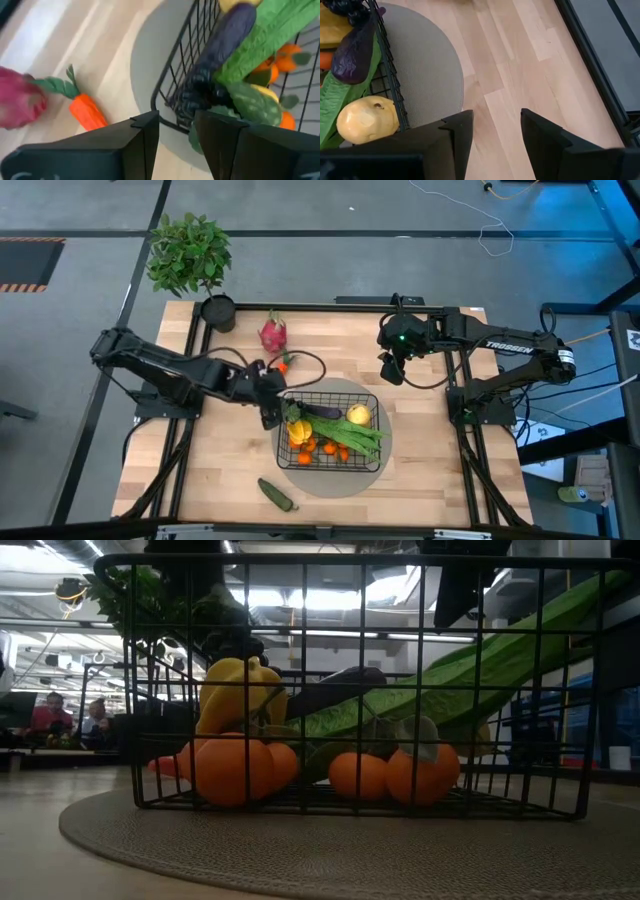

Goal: Build produce basket
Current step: Adjust the grapes

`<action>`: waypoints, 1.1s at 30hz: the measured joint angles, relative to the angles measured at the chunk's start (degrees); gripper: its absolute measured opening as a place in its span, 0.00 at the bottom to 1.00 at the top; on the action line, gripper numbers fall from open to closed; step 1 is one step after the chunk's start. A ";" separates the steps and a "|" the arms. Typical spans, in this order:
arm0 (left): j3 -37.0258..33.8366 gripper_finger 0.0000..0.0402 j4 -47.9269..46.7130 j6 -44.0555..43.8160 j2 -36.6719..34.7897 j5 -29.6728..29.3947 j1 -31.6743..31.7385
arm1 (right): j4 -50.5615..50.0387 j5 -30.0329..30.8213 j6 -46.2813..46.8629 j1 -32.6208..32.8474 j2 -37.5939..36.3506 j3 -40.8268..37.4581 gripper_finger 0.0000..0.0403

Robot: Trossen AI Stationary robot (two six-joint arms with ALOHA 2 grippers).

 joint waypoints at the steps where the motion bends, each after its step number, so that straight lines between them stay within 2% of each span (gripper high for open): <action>1: 0.00 0.29 0.00 -0.24 0.62 0.72 0.00 | 0.02 0.00 -0.03 0.00 0.00 0.00 0.38; 7: -0.04 0.29 3.29 -0.11 4.57 5.44 0.00 | 0.09 0.00 -0.03 0.01 0.00 0.00 0.38; 11: -0.04 0.29 12.65 4.83 5.28 9.33 -0.02 | 0.31 0.00 -0.06 0.01 0.02 0.00 0.38; 14: -0.03 0.29 18.43 7.90 5.15 14.58 0.00 | 0.48 0.00 -0.06 0.01 0.02 0.00 0.38; 17: 0.00 0.29 19.15 8.20 4.69 17.07 -0.07 | 0.39 0.00 -0.06 0.01 0.02 0.00 0.38; 25: 0.00 0.29 11.87 3.34 3.74 16.57 -0.04 | 0.12 0.00 -0.19 -0.01 0.02 0.00 0.38; 31: -0.05 0.28 1.83 0.78 3.76 12.36 -0.04 | 0.07 0.00 -0.34 -0.01 0.02 0.00 0.38; 33: -0.05 0.28 1.32 0.26 3.75 10.53 0.00 | 0.07 0.00 -0.34 0.01 0.02 0.00 0.38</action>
